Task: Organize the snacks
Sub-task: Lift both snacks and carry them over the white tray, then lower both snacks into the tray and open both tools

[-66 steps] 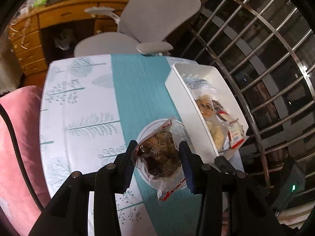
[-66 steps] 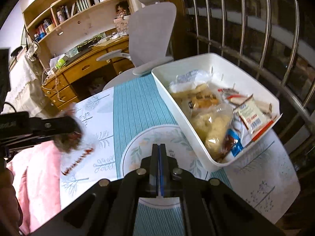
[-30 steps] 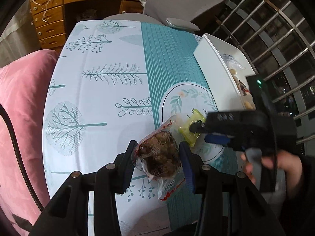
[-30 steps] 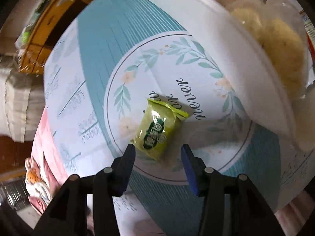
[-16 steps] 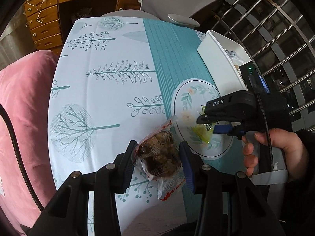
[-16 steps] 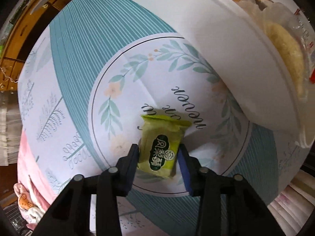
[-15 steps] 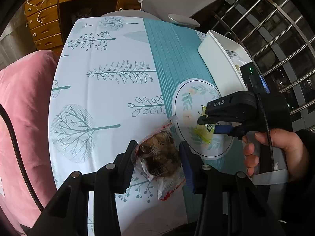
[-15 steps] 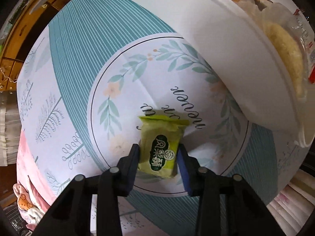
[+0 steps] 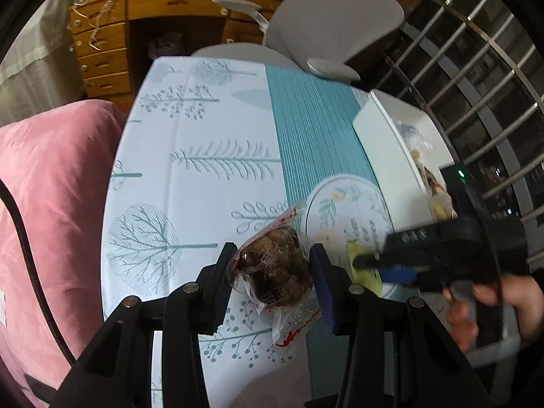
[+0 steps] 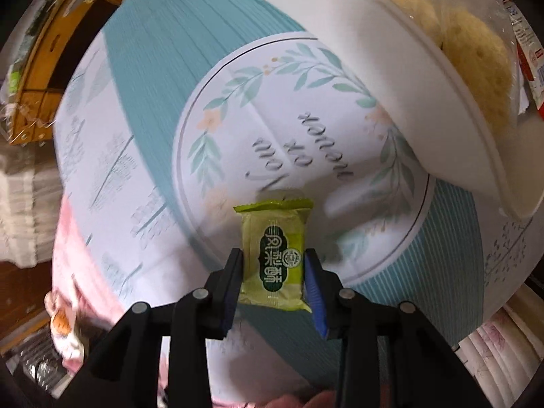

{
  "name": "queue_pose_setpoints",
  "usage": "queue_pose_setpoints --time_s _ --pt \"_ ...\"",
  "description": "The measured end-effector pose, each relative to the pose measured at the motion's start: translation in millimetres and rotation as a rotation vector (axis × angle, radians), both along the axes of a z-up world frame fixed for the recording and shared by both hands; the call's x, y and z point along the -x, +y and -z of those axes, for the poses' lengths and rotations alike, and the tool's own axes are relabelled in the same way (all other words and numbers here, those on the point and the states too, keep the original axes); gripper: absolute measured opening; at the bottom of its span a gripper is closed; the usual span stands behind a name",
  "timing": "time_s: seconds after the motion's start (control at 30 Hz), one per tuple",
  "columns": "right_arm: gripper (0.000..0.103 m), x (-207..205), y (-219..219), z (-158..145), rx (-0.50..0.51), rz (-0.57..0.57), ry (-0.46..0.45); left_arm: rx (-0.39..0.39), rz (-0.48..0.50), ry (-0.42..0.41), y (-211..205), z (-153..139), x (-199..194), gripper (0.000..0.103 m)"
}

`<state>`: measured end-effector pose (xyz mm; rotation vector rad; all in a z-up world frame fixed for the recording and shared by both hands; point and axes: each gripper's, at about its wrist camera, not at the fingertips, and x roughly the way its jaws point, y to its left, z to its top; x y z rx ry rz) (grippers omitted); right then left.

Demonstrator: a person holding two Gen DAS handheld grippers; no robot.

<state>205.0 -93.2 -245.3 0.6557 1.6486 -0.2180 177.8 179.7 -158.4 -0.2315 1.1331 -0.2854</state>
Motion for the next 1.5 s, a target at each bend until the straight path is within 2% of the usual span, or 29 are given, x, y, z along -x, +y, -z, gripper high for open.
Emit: queue_pose_setpoints --time_s 0.2,0.3,0.47,0.63,0.8,0.97,1.27,1.3,1.37,1.43,1.5 --pt "0.036 13 -6 -37 -0.105 -0.11 -0.057 -0.012 -0.129 -0.05 -14 -23 15 0.042" --pt "0.036 18 -16 -63 -0.123 -0.209 -0.114 0.008 -0.196 -0.079 -29 -36 25 0.043" --pt "0.036 20 -44 -98 -0.061 -0.314 -0.228 -0.011 -0.262 -0.151 -60 -56 38 0.043" --pt "0.036 18 -92 -125 0.009 -0.358 -0.34 -0.005 -0.308 -0.204 -97 -72 45 0.043" --pt "0.036 14 -142 -138 0.046 -0.361 -0.405 0.031 -0.304 -0.232 -140 -80 49 0.043" --pt "0.036 13 -181 -141 0.064 -0.352 -0.43 0.046 -0.273 -0.232 -182 -77 44 0.043" --pt "0.036 5 -244 -130 0.041 -0.316 -0.444 0.048 -0.165 -0.199 -264 -70 31 0.045" --pt "0.036 4 -247 -130 0.022 -0.314 -0.458 0.037 -0.153 -0.195 -272 -69 29 0.047" --pt "0.037 3 -257 -129 -0.014 -0.3 -0.487 0.019 -0.133 -0.188 -284 -70 26 0.065" --pt "0.039 2 -265 -127 -0.024 -0.284 -0.496 0.011 -0.128 -0.192 -289 -73 25 0.067" --pt "0.047 3 -271 -126 -0.037 -0.272 -0.499 0.005 -0.121 -0.182 -293 -75 23 0.071"
